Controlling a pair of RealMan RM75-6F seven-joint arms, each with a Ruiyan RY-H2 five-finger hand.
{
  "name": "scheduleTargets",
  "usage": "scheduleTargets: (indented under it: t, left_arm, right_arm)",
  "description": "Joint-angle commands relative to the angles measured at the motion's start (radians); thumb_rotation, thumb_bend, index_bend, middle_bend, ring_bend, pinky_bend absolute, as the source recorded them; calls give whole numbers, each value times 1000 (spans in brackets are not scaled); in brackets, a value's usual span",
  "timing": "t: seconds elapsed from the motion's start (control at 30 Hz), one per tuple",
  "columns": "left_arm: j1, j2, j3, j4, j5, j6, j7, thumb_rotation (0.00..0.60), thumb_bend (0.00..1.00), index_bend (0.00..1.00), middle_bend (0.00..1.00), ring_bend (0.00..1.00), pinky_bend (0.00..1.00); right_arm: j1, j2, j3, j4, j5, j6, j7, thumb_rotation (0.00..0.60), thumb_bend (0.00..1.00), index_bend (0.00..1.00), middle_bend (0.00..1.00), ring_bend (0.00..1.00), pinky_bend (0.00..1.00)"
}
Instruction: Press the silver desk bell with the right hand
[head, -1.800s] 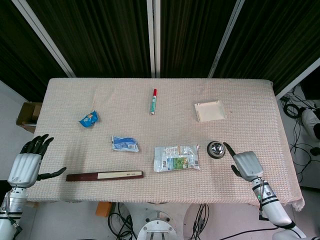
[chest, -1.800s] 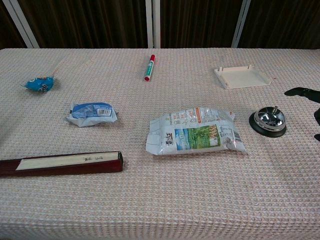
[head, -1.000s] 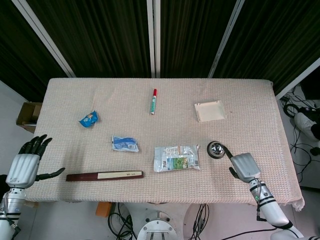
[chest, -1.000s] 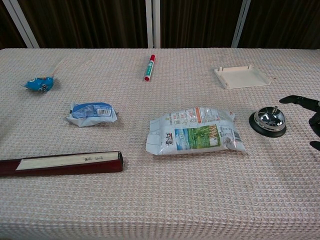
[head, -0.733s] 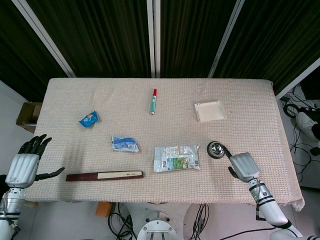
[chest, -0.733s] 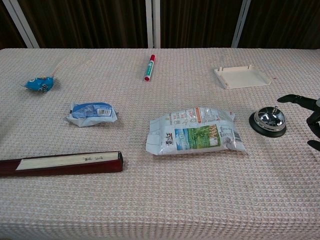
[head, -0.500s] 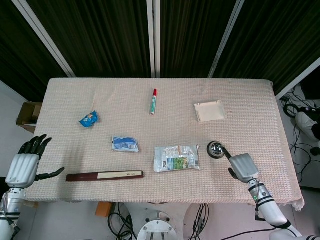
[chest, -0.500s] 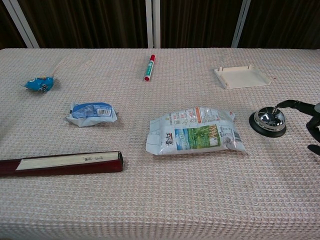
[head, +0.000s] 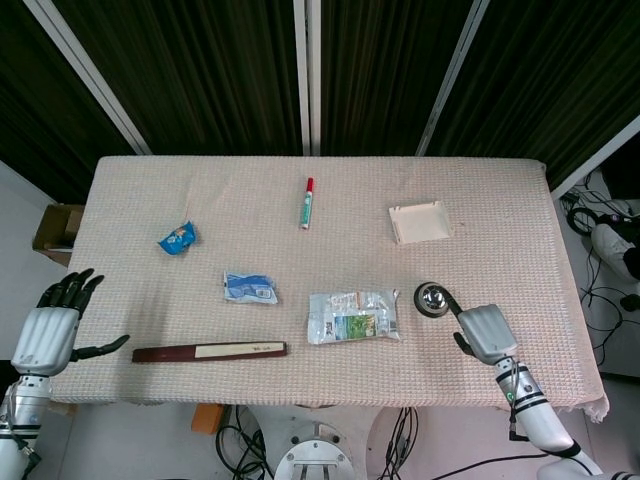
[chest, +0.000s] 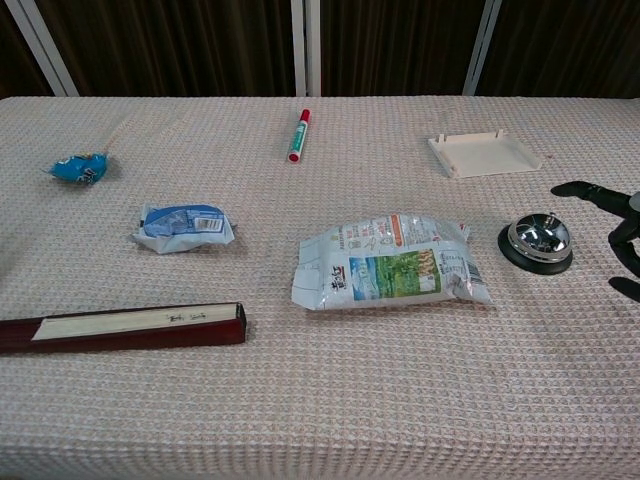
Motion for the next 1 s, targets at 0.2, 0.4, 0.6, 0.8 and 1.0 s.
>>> scheduleTargets:
  t: [0.2,0.4,0.6,0.8,1.0]
  left_arm:
    - [-1,1,-1,0,-2,-1,2,189,12,114,76,71,176]
    - [0,2,0,1,-4,-3,1,189,12,113,76,71,176]
    - [-2,1,0,5,-6,-6,-2,188,12,113,76,71,176]
    - [-1,1,0,3,1,1,-2,184,12,113,76,71,175]
    - [-1,3,1,-1,0,-2,1,191,12,113,76,71,176]
  right_arm:
    - [0,-6,-3,4,6,-12,-11,600,284,0,681,805,937]
    - [7,-22,1,27,46,-47,-34,600,284,0,681,805,937]
    - [8,-24,-2,29,61,-59,-47,600,284,0,681,806,937]
    - [1,-19,8,15,20,-8,-10,600,291,0,682,806,936]
    - [2,-19,2,24,19,-18,-8,600,298,0,684,809,936]
